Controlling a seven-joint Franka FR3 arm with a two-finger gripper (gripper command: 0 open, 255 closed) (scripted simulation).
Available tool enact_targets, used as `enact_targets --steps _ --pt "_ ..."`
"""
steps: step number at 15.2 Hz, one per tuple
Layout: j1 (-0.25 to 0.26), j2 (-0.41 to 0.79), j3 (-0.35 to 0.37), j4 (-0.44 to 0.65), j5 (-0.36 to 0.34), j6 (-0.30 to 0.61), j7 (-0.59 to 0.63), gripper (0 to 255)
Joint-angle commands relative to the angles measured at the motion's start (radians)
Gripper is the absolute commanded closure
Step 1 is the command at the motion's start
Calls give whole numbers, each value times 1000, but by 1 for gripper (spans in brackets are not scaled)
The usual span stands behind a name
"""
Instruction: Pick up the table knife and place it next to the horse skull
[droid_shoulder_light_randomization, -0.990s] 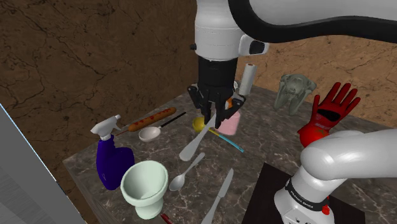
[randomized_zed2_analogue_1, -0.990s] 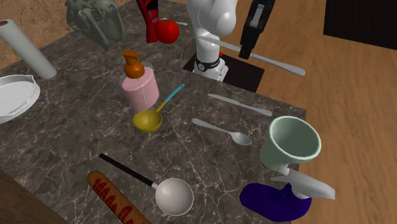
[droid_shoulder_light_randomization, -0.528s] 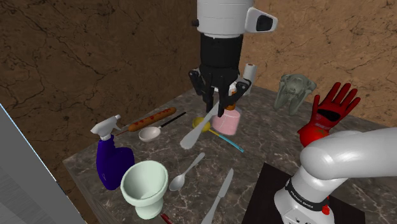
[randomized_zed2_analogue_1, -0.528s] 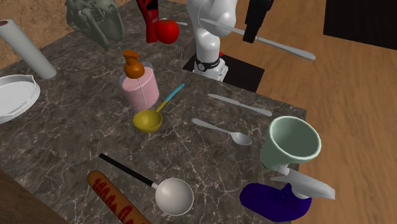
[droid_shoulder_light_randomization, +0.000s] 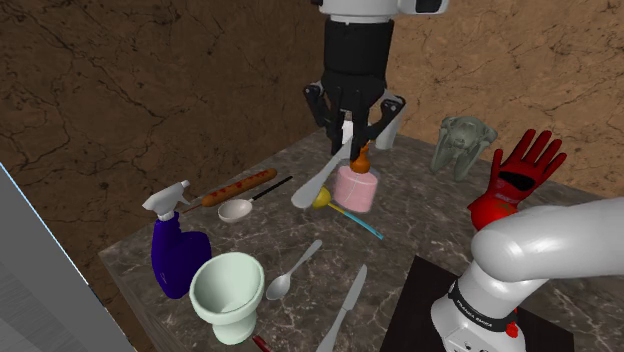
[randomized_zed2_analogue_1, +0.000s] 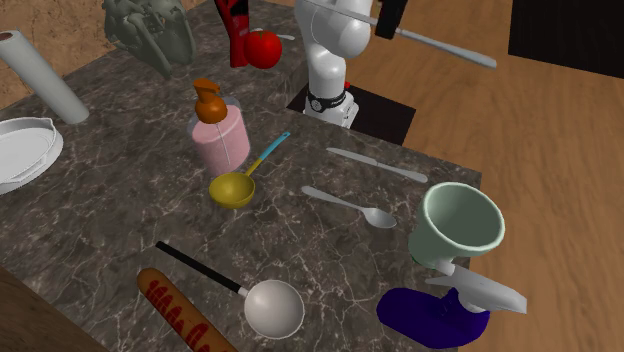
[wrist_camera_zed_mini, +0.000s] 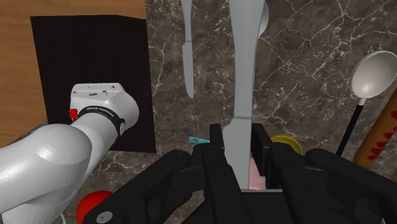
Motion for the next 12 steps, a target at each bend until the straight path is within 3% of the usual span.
enact_targets --steps 1,12 --pt "13 -24 -54 -38 -17 -3 -50 255" --pt "18 -95 -316 -208 -160 30 -330 255"
